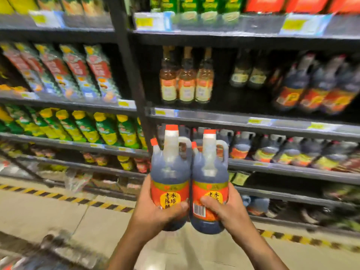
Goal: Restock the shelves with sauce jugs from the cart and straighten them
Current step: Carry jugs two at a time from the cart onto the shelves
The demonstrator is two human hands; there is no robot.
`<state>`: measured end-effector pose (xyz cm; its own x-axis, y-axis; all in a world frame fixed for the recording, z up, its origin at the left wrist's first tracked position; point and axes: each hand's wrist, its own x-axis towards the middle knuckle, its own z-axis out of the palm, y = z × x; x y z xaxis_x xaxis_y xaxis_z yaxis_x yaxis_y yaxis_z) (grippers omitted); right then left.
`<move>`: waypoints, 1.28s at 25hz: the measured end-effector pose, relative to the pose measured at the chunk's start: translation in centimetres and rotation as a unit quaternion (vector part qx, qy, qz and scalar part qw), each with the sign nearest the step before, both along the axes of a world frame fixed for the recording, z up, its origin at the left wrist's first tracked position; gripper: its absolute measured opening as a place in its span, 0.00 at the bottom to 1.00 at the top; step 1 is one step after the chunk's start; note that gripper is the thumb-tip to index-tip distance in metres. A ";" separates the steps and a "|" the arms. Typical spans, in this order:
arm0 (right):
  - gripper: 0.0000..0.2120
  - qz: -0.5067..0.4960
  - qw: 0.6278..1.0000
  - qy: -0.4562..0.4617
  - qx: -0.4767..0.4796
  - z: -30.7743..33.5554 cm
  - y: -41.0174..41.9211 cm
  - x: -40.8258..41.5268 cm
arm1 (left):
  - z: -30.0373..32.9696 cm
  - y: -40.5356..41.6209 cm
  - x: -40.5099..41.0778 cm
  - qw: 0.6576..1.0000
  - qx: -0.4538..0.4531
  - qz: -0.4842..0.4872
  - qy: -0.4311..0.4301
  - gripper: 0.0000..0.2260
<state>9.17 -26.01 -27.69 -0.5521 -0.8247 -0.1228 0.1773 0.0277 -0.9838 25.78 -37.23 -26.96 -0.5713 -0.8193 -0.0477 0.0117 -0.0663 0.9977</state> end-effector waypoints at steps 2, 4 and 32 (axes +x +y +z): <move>0.37 -0.029 1.000 0.005 -0.006 0.2 1.8 -2.4 | 0.1 0.7 -3.0 1.000 -0.003 -0.029 -0.004 0.38; 0.37 -0.052 0.999 0.009 -0.004 0.5 3.3 -4.2 | 0.3 1.3 -5.4 0.998 0.002 -0.058 -0.004 0.40; 0.39 -0.149 0.964 0.214 -0.059 5.2 3.4 -36.3 | 5.4 -3.1 -38.3 0.965 -0.190 -0.180 0.015 0.44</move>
